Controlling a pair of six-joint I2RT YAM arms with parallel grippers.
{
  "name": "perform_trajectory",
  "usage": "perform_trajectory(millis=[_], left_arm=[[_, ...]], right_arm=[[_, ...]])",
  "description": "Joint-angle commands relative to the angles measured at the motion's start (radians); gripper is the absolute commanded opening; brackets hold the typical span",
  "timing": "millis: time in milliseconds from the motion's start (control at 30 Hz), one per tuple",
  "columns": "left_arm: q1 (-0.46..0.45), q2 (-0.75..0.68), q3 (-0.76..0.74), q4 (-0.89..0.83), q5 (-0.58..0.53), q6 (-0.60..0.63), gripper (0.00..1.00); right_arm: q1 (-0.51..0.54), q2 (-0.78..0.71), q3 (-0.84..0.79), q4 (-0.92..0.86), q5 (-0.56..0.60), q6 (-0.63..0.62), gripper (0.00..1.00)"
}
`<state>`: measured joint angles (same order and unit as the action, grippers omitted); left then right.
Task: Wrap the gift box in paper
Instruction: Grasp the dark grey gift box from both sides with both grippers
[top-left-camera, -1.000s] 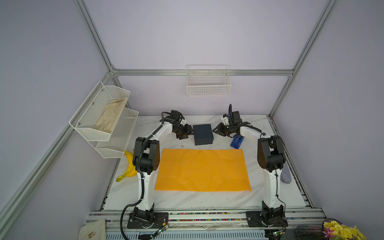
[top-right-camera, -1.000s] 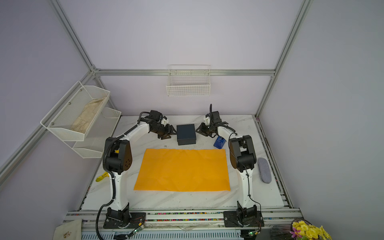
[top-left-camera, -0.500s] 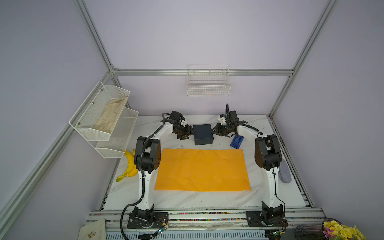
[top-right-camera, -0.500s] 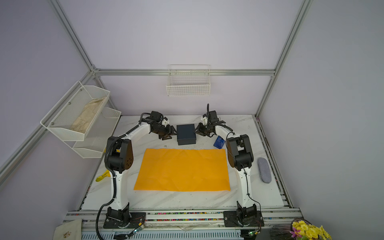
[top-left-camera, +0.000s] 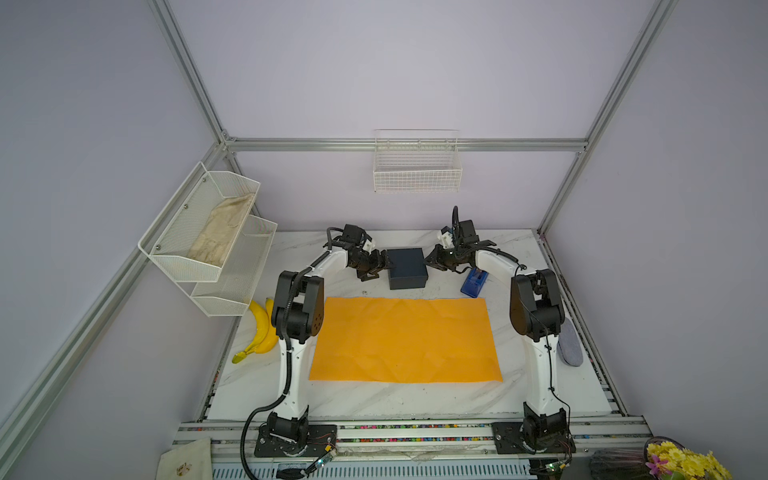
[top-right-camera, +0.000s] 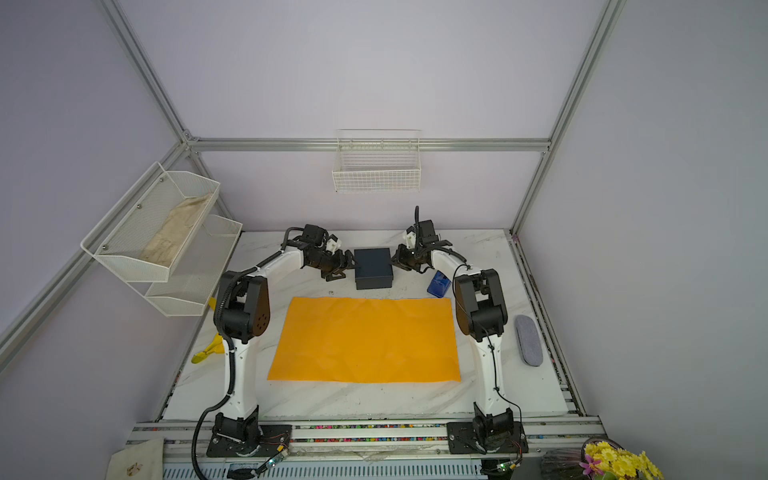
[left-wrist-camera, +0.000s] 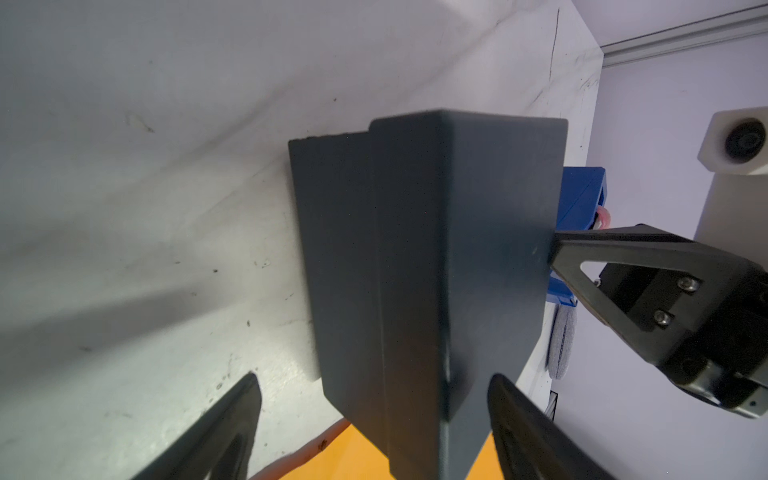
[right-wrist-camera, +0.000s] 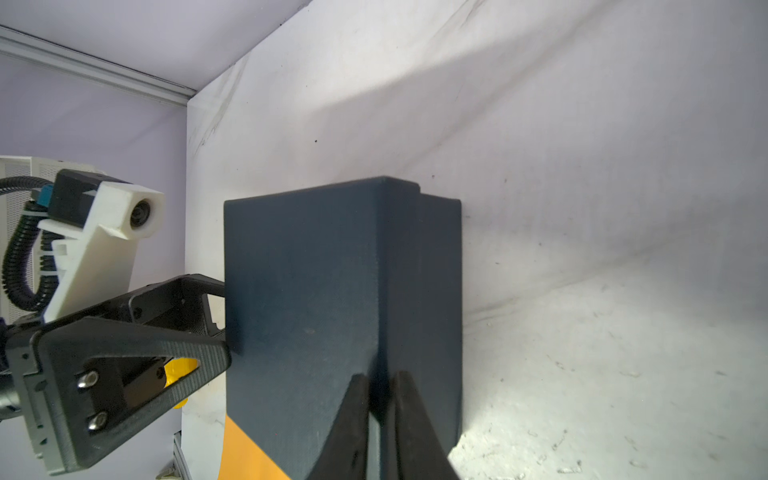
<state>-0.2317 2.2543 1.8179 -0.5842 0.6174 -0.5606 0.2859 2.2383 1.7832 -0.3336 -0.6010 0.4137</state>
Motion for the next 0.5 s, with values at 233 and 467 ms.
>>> perform_trajectory(millis=[233, 467], left_arm=[[0.005, 0.012, -0.012, 0.210, 0.124, -0.085, 0.97], [0.003, 0.046, -0.059, 0.326, 0.174, -0.158, 0.99]], right_arm=[[-0.021, 0.006, -0.030, -0.073, 0.071, -0.011, 0.16], [-0.027, 0.005, -0.036, -0.073, 0.070, -0.016, 0.15]])
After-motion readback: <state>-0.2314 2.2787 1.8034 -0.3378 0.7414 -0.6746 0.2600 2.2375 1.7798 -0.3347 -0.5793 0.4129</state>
